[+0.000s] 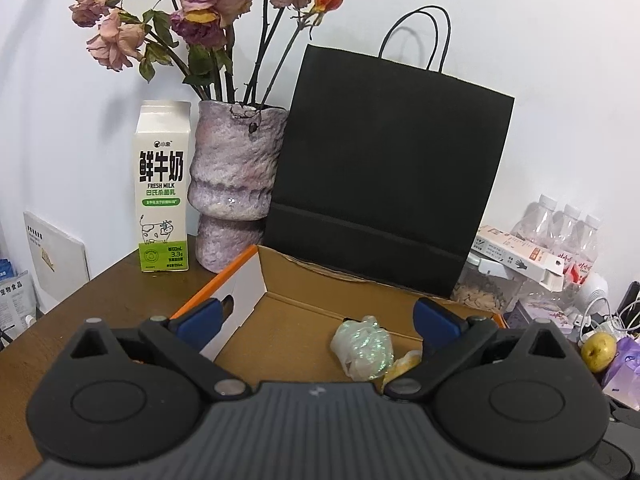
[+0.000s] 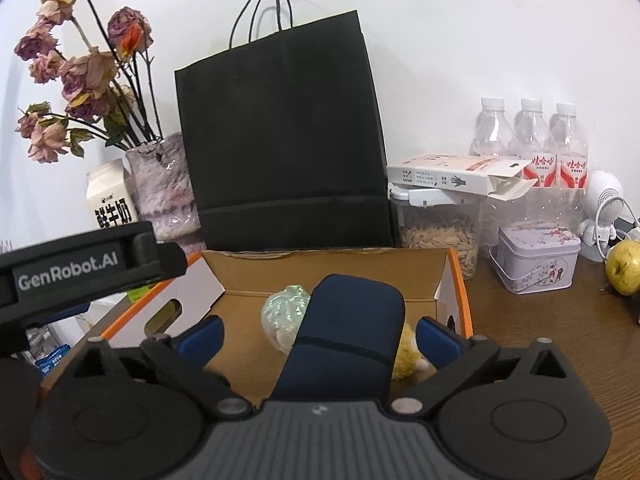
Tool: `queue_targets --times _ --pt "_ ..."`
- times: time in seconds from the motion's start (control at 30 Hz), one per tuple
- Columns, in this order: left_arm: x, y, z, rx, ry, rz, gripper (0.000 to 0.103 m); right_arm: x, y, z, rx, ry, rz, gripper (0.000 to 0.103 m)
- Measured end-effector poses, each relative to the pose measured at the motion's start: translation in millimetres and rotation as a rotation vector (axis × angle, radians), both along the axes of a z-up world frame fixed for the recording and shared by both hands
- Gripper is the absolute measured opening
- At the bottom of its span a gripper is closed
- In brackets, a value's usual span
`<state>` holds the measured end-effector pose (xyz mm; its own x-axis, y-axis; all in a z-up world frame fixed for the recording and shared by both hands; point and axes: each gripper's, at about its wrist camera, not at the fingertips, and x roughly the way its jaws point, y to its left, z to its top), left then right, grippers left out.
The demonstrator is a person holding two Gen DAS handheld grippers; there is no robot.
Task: Organize objects
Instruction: 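Open both grippers to drop the cable and navy pouch into the box, then move both grippers back toward the remaining items on the table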
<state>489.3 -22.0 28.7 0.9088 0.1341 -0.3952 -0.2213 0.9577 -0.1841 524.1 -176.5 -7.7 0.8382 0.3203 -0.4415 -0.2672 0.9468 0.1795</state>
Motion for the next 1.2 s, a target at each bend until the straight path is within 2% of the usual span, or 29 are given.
queue_targets --times 0.57,1.2 --pt "-42 3 6 -0.022 -0.033 0.015 0.103 -39 0 11 -0.047 -0.040 0.038 0.103" --pt "-127 -3 3 -0.013 -0.126 -0.049 0.103 -130 -28 2 -0.110 -0.159 0.064 0.103"
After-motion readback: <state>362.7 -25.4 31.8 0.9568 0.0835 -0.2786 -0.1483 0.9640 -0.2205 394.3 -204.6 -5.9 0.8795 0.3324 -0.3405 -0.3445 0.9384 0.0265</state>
